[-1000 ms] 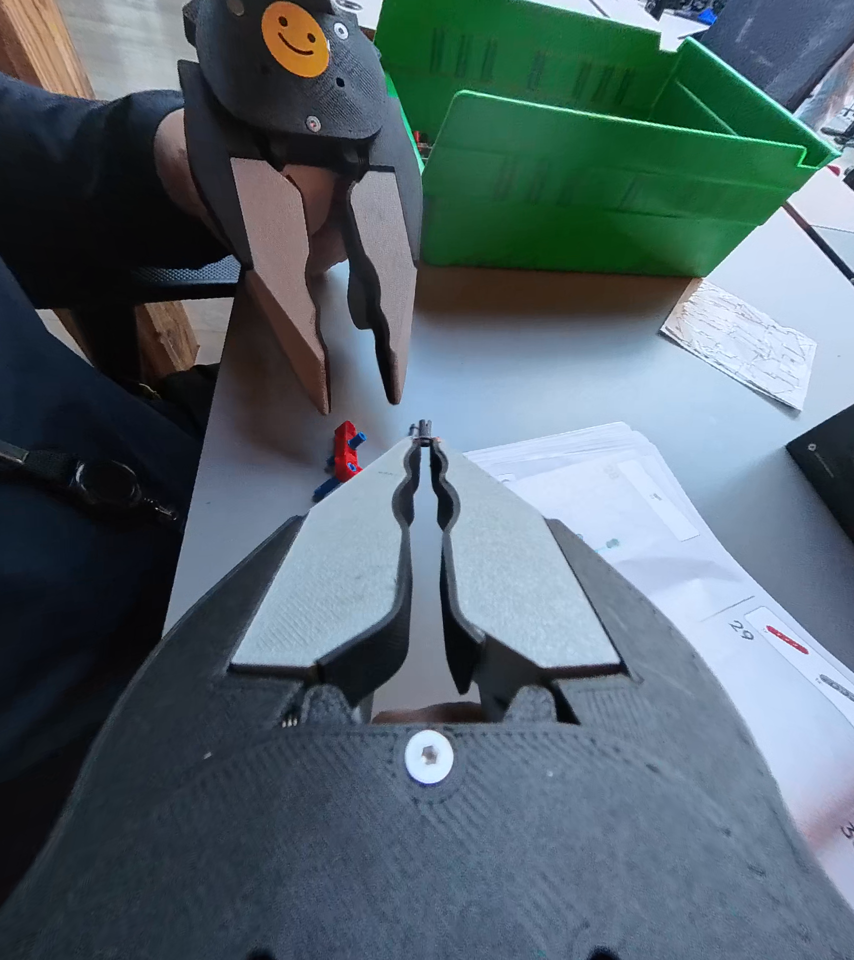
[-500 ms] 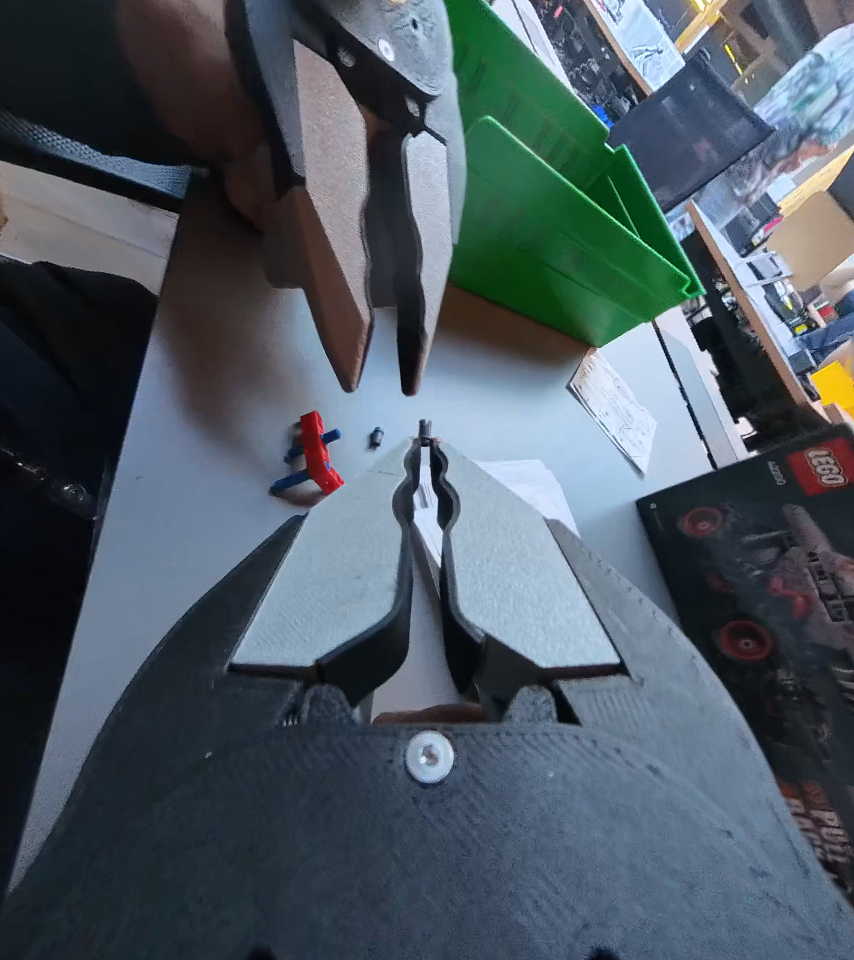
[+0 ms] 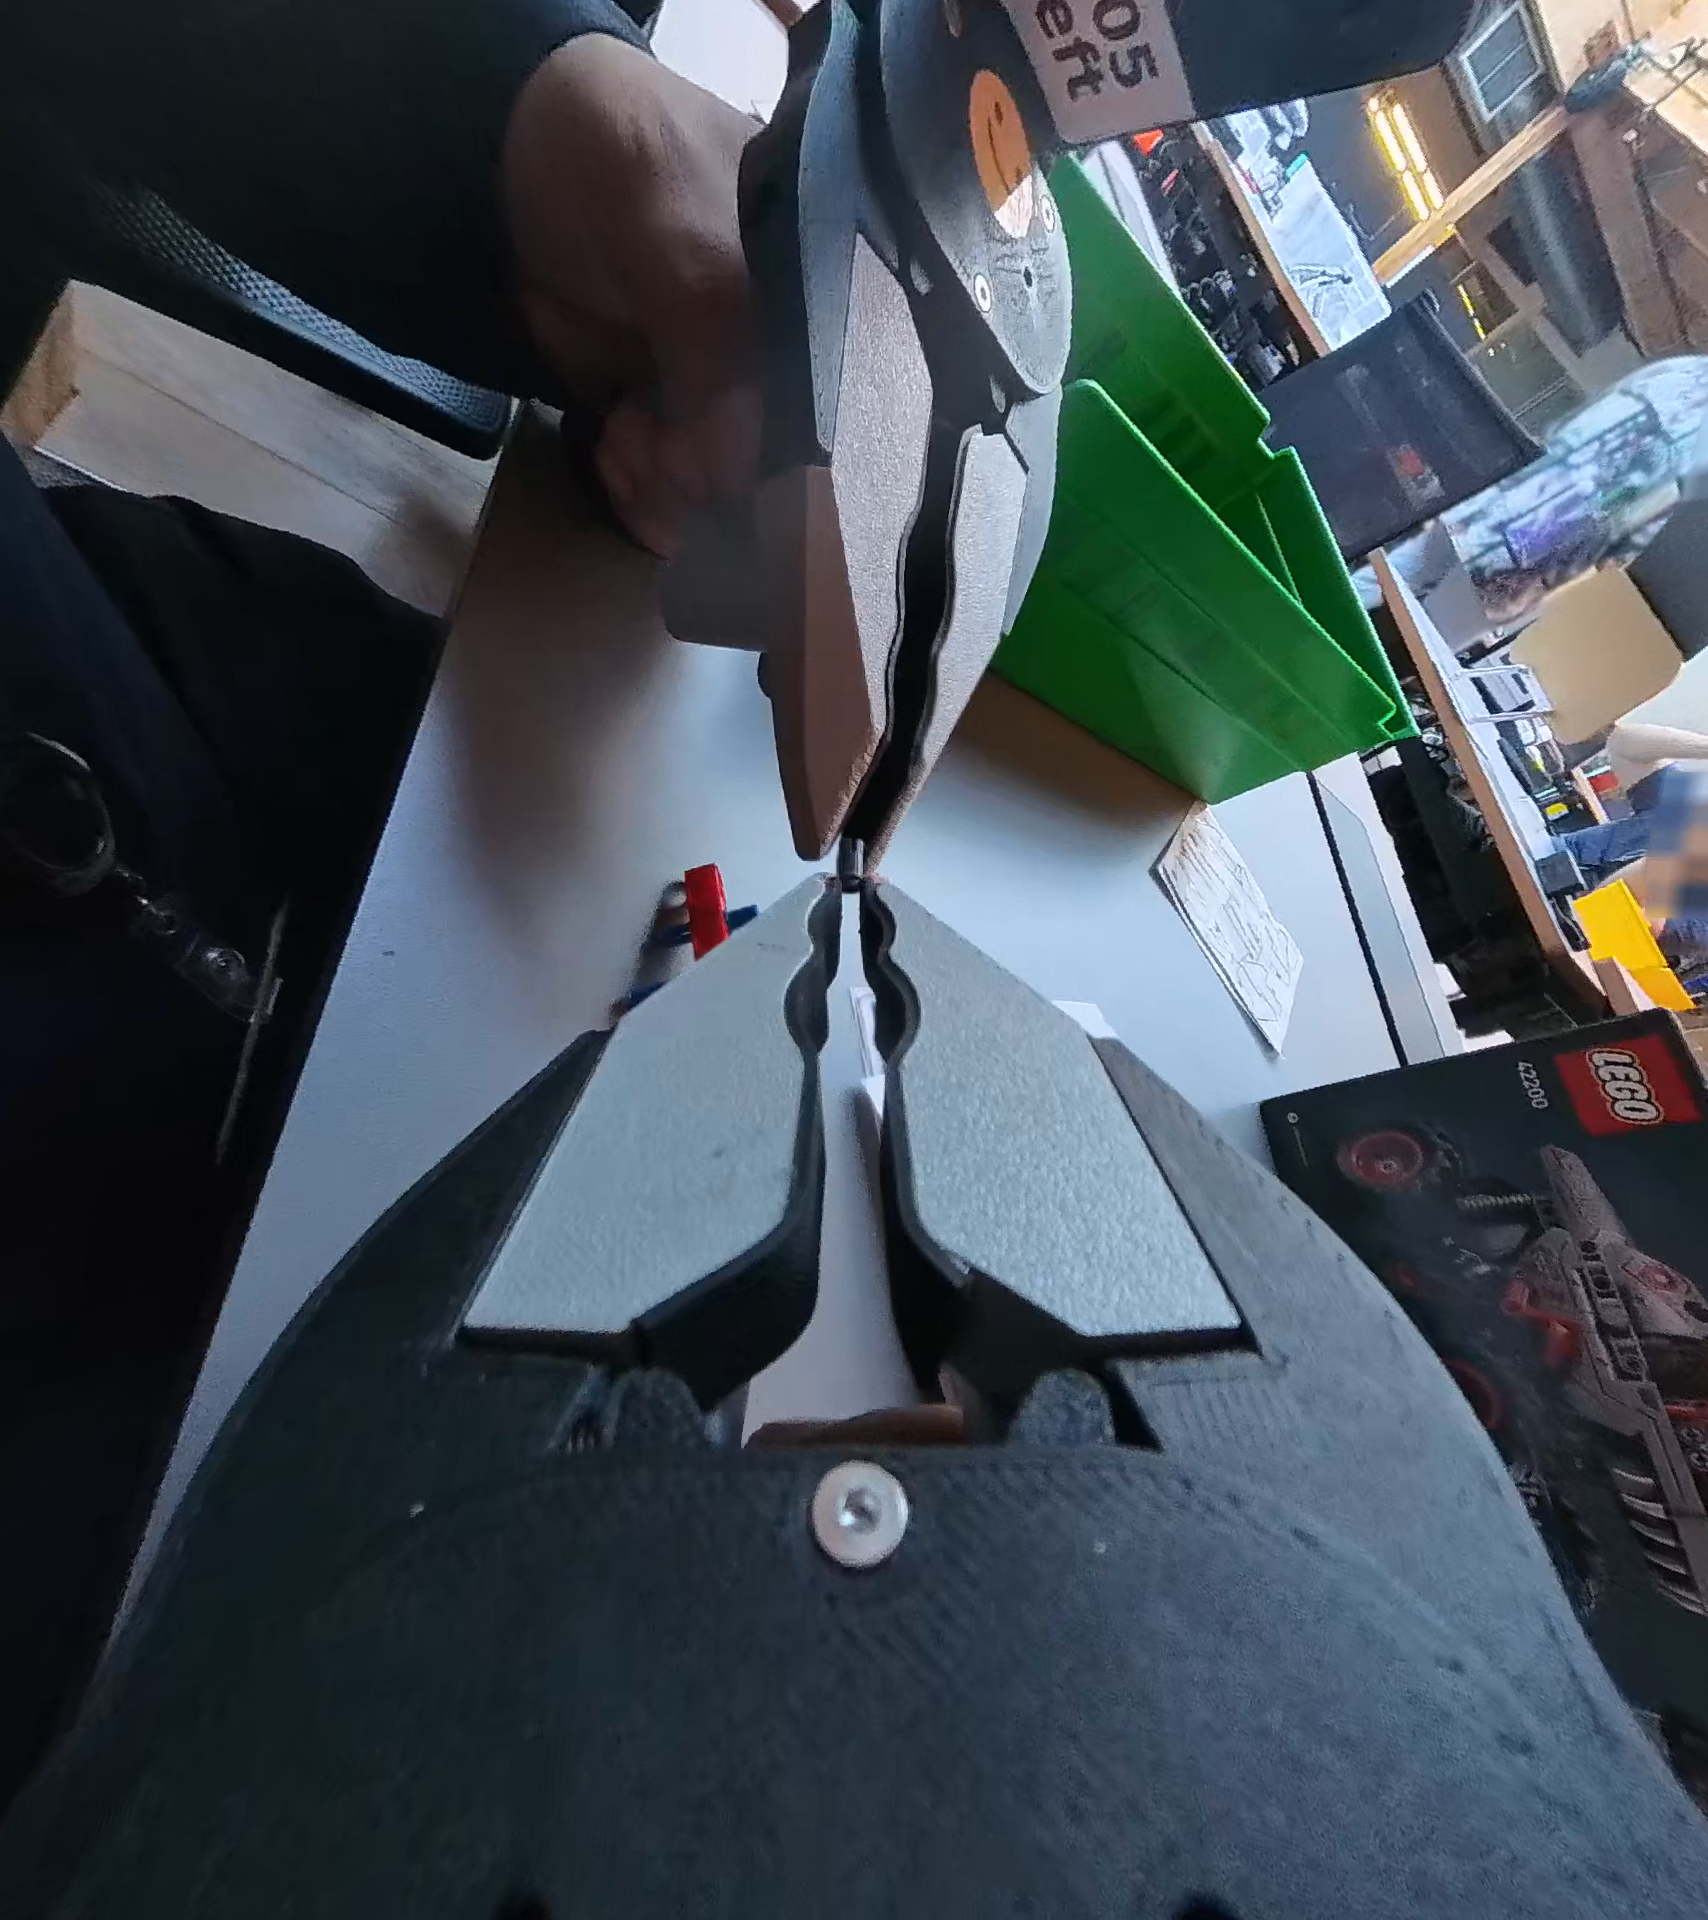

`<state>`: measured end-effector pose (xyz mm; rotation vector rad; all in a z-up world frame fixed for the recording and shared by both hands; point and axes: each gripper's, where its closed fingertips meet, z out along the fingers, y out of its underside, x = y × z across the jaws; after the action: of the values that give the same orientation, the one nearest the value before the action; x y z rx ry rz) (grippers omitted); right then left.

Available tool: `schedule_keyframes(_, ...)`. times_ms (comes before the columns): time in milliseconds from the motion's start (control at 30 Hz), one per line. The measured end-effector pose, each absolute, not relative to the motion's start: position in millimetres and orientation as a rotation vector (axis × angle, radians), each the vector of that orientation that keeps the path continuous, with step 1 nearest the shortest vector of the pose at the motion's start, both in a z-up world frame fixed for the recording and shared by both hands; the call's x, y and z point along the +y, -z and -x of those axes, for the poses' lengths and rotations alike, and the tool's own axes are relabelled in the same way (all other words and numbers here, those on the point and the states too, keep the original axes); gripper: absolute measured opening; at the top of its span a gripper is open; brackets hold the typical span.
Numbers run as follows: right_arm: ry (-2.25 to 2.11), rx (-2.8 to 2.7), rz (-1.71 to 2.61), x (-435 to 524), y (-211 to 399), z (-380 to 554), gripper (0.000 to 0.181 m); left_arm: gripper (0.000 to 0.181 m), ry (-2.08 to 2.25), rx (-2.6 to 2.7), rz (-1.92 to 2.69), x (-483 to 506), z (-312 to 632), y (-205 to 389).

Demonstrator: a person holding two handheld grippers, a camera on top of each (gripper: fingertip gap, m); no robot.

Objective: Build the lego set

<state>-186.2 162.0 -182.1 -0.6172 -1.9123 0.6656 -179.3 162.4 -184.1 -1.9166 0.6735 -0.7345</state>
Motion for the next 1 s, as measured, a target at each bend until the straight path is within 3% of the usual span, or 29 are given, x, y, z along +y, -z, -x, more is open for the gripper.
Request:
schedule_keyframes(33, -0.669, -1.916, 0.614, 161, 182, 186, 0.0, 0.003, 0.741, 0.675, 1.914, 162, 179, 184)
schedule_keyframes(500, -0.751, -1.929, 0.617, 154, 180, 183, 0.0, 0.001, 0.805, 0.681, 1.87, 158, 174, 178)
schedule_keyframes(1000, -1.148, -1.705, 0.583, 131, 122, 168, 0.003, 0.002, 1.346, 0.512, 1.522, 139, 164, 124)
